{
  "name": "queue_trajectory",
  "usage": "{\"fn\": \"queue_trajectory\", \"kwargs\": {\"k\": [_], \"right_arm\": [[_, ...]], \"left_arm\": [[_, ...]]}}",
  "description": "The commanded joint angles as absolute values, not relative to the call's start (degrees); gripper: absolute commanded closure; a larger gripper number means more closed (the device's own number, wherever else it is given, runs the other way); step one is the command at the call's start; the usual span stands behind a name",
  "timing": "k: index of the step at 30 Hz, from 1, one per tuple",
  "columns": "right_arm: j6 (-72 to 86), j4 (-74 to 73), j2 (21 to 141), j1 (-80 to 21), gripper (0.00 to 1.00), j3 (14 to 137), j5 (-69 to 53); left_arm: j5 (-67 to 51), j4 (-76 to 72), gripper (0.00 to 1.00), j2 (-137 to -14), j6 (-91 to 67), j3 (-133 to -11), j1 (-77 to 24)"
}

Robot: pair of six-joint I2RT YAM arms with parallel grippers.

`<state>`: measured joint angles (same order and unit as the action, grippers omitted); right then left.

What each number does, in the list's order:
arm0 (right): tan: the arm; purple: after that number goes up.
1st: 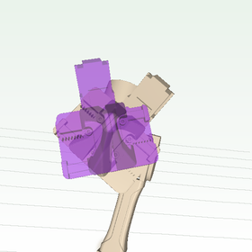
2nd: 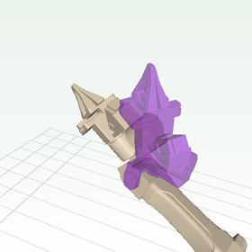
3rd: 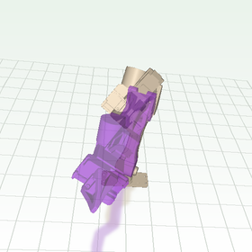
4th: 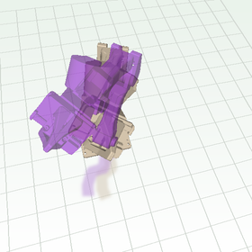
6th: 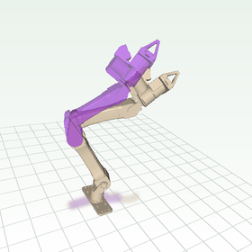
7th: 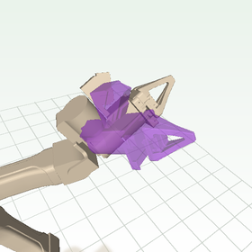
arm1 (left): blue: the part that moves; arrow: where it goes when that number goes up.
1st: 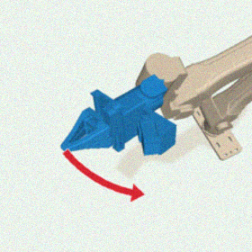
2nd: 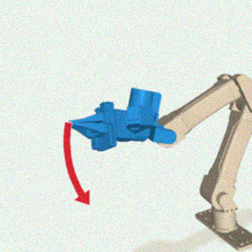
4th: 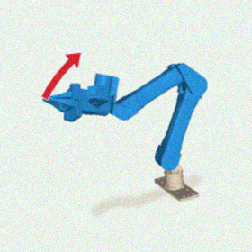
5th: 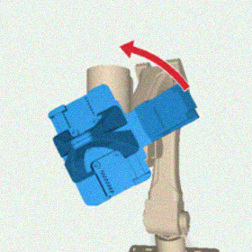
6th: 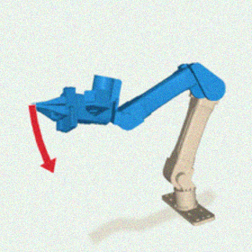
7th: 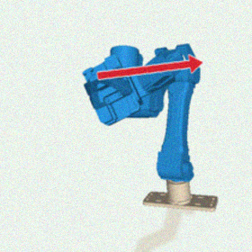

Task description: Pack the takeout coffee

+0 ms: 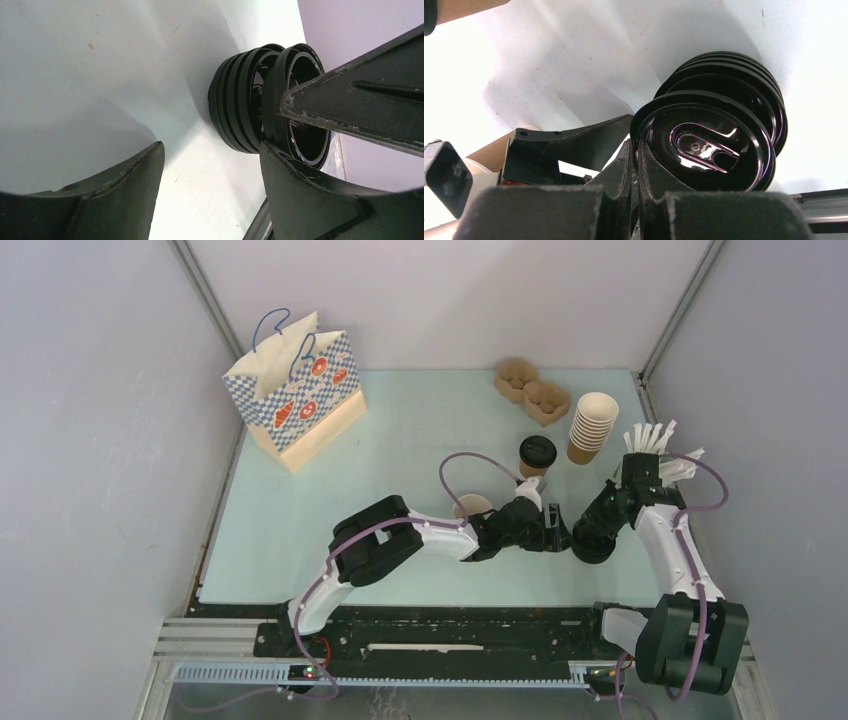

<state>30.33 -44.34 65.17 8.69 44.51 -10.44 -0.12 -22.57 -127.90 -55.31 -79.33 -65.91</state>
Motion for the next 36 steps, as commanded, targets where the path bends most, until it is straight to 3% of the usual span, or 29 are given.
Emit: {"fn": "queue_trajectory", "kwargs": {"k": [1,16,25,29,36], "right_arm": [[30.2,-45.1,64.5,9.2,0.92,43.9,-9.8],[28.8,-44.1,57.6,11.6,0.94,44.1,-2.5],[26.5,-44.0,52.0,5.0,0.93,45.8,-4.8],[21.8,-42.7,48.0,-2.3,0.93,48.3,-12.5],[25.4,-28.3,46.7,-12.7,0.92,50.1,-42.9]], "left_arm": [[2.4,-18.3,0.23,-127.1,-51.7,-80.5,-65.9],[-1.3,-13.6,0.07,-110.0,-40.7,-79.2,-66.9],[-3.9,-8.4,0.04,-93.1,-34.4,-74.4,-66.9],[-2.7,-4.8,0.02,-81.1,-30.6,-67.5,-66.2],[1.8,8.5,0.00,-55.7,-30.8,-56.5,-57.7]]}}
